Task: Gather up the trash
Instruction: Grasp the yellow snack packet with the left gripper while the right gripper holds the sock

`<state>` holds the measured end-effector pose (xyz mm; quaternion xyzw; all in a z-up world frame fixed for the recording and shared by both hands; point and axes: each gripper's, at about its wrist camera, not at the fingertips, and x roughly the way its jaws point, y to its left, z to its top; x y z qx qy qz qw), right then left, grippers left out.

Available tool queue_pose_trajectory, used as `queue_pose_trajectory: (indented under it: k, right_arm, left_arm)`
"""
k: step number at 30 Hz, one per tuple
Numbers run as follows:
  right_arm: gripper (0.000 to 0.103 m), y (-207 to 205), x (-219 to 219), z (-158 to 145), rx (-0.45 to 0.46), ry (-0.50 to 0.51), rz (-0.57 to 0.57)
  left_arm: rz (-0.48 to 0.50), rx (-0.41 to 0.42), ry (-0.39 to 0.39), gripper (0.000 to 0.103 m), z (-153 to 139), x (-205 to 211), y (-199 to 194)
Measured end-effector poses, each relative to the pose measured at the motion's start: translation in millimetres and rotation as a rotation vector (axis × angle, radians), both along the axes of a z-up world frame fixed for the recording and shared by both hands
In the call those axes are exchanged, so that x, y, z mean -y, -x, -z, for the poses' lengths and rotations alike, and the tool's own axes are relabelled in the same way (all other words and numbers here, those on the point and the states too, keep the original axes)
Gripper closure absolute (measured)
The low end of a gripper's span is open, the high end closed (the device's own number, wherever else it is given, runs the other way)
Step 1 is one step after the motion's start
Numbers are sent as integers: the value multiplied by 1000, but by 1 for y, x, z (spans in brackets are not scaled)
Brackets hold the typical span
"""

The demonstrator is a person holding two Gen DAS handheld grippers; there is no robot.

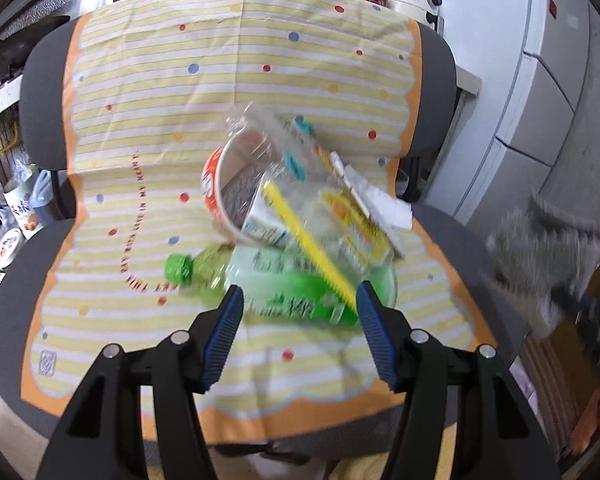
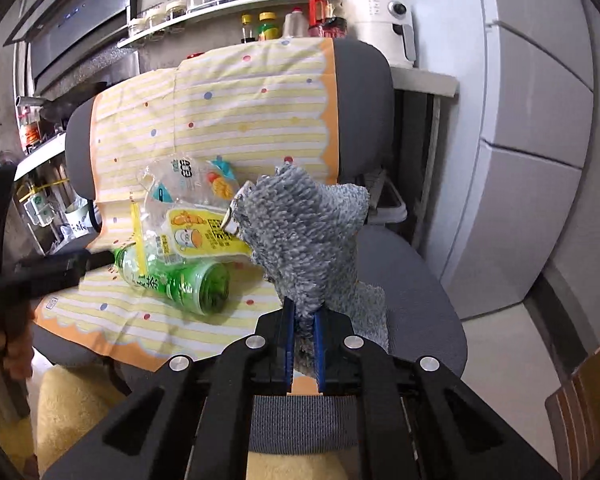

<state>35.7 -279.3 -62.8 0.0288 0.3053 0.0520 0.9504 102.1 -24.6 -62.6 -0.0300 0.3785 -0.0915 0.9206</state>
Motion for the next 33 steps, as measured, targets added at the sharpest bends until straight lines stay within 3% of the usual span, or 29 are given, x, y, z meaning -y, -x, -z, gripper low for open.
queue_pose_trajectory:
  k: [12, 15, 19, 22, 25, 33]
  right_arm:
    - [94, -7, 4, 18, -51, -22, 8]
    - [94, -8, 2, 20, -60, -22, 5]
    - [94, -6, -1, 19, -60, -24, 4]
    - [94, -1, -3, 16, -53, -19, -1]
    - [94, 2, -6, 13, -48, -20, -6]
    - [94, 15, -17, 0, -20, -22, -16]
  left_arm:
    - [-5, -88, 65, 46, 19, 13, -73]
    - [14, -98, 118, 47, 22, 14, -81]
    - [29, -109, 157, 76, 22, 14, -84]
    - [39, -73, 181, 93, 14, 10, -72]
    - [60, 1, 194, 100, -1, 4, -52]
    - [78, 150, 194, 102, -38, -16, 8]
